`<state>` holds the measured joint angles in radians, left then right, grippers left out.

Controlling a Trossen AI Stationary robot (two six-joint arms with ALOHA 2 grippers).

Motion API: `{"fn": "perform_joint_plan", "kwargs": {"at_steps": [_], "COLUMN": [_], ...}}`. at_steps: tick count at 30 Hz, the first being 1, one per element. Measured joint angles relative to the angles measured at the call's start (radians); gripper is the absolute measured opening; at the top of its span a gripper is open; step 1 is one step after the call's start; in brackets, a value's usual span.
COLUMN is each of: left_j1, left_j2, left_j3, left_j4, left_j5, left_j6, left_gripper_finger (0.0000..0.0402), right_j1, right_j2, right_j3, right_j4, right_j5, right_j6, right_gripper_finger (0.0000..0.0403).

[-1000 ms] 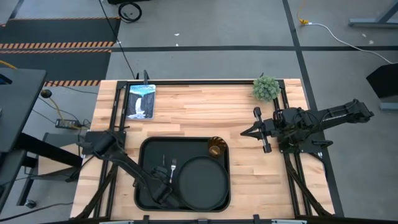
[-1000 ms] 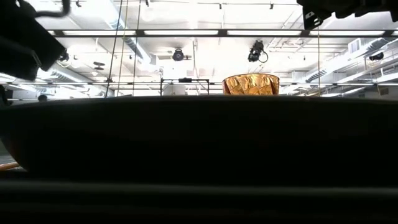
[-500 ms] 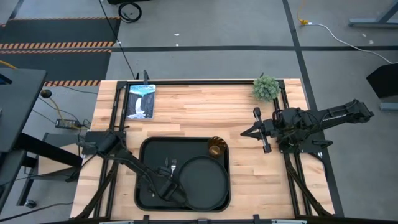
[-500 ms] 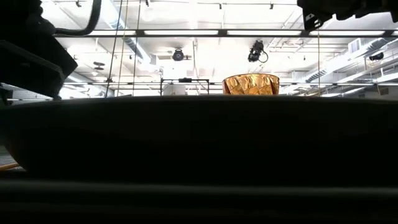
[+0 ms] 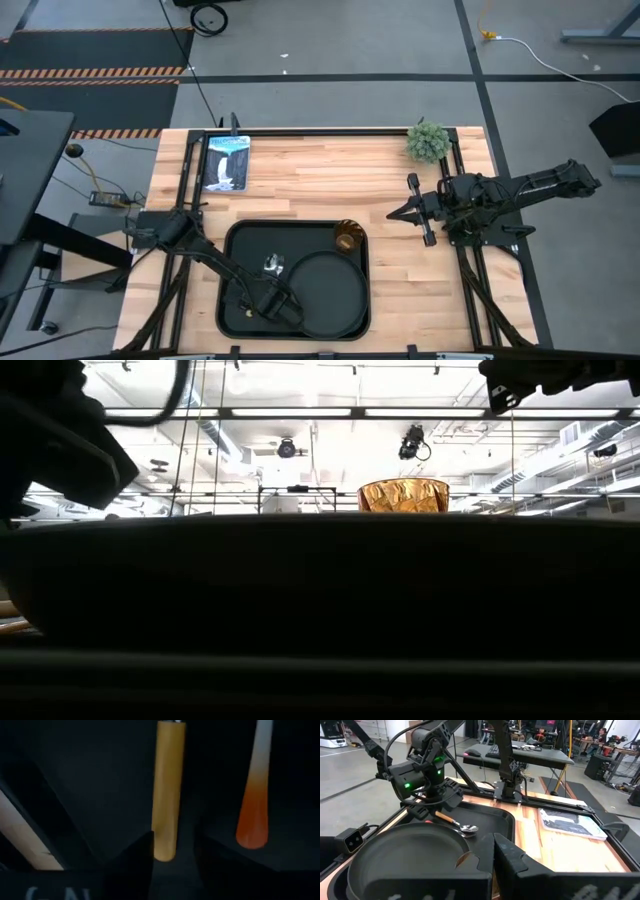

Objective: Pick and place plate/cup/fork/spoon on tray
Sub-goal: Put the yellow spoon to the left of the orange fork on the black tray, then adjust the silverwares on the black tray

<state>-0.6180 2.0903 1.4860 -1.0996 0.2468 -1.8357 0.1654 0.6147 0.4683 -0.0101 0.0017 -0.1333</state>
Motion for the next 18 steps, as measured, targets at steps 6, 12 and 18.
{"fn": "perform_joint_plan", "kwargs": {"at_steps": [6, 12, 18], "left_j1": [0.038, 0.093, 0.151], "left_j2": [-0.009, -0.011, -0.011], "left_j3": [0.000, 0.052, 0.101], "left_j4": [0.003, -0.054, -0.183], "left_j5": [0.062, 0.019, -0.138], "left_j6": [0.112, 0.250, 0.416], "left_gripper_finger": [0.0147, 0.0142, 0.0142], "right_j1": [0.000, 0.000, 0.000], "right_j2": [0.000, 0.000, 0.000], "right_j3": [0.000, 0.000, 0.000], "right_j4": [0.000, 0.000, 0.001], "right_j5": [0.000, 0.000, 0.000], "right_j6": [0.003, 0.007, 0.010], "right_gripper_finger": [0.0009, 0.0009, 0.0009]}}
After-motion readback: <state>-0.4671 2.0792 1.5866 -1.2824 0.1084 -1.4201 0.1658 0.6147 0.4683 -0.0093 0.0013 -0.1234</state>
